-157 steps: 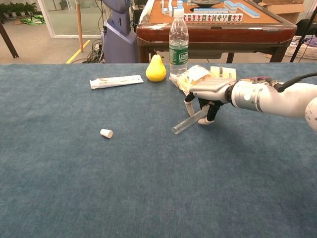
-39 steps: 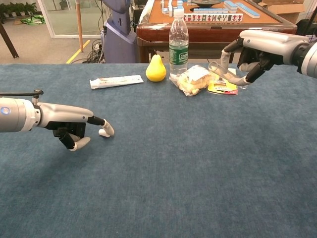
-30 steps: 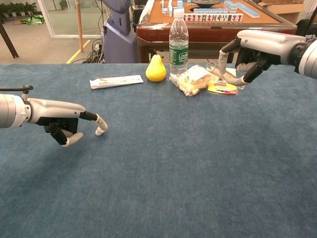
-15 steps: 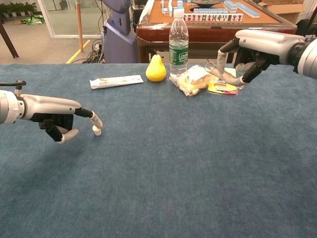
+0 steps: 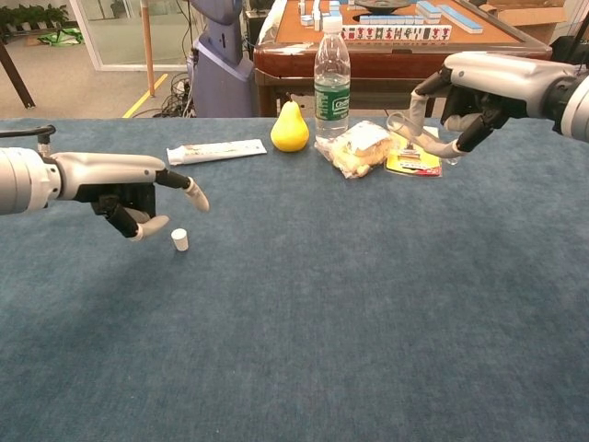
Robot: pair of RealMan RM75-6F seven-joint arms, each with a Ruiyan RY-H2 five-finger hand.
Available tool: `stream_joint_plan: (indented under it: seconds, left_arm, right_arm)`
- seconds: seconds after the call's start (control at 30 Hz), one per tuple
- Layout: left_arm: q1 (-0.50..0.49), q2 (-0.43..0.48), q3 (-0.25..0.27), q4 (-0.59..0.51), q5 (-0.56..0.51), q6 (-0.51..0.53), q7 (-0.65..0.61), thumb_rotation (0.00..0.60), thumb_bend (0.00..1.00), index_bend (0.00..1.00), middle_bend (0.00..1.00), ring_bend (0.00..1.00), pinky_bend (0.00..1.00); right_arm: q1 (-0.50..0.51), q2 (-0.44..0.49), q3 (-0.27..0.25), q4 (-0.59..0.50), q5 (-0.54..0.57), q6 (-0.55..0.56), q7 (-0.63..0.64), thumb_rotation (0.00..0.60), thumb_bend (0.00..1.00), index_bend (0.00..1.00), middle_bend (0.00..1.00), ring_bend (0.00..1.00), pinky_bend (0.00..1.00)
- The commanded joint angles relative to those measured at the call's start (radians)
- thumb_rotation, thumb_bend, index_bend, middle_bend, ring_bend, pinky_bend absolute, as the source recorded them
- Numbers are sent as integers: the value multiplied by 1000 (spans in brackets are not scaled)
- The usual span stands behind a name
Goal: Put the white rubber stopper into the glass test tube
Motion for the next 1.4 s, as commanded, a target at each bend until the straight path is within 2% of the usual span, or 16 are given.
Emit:
stream_joint_plan:
  seconds: [0.03, 0.2, 0.5, 0.77, 1.07, 1.4]
  left_arm:
    - [6, -40, -11, 50, 30, 13, -25, 600, 359, 270, 1000, 1000, 1000]
    - [1, -96, -17, 124, 41, 31, -5, 600, 323, 330, 1000, 1000, 1000]
    - [-7, -181, -17, 234, 69, 66, 51, 600, 322, 398, 1000, 1000, 1000]
    - [1, -197, -8, 270, 72, 61, 65, 600, 316, 407, 1000, 1000, 1000]
    - [17, -196, -4, 280, 64, 67, 87, 600, 215, 412, 1000, 1000, 1000]
    - [27, -225, -13, 332, 76, 71, 52, 600, 213, 464, 1000, 1000, 1000]
  right_arm:
    - [-1, 2, -1, -2, 0, 0, 0, 600, 451, 892, 1000, 1000, 1000]
    - [-5, 4, -3, -4, 1, 2, -1, 600, 451, 892, 1000, 1000, 1000]
    - [-5, 6, -6, -6, 5, -7, -3, 600, 451, 892, 1000, 1000, 1000]
    - [-3, 5, -7, -4, 8, -12, -7, 600, 451, 892, 1000, 1000, 1000]
    - [0, -1, -8, 2, 8, -19, -5, 600, 451, 892, 1000, 1000, 1000]
    - [3, -3, -7, 2, 12, -23, -13, 600, 451, 892, 1000, 1000, 1000]
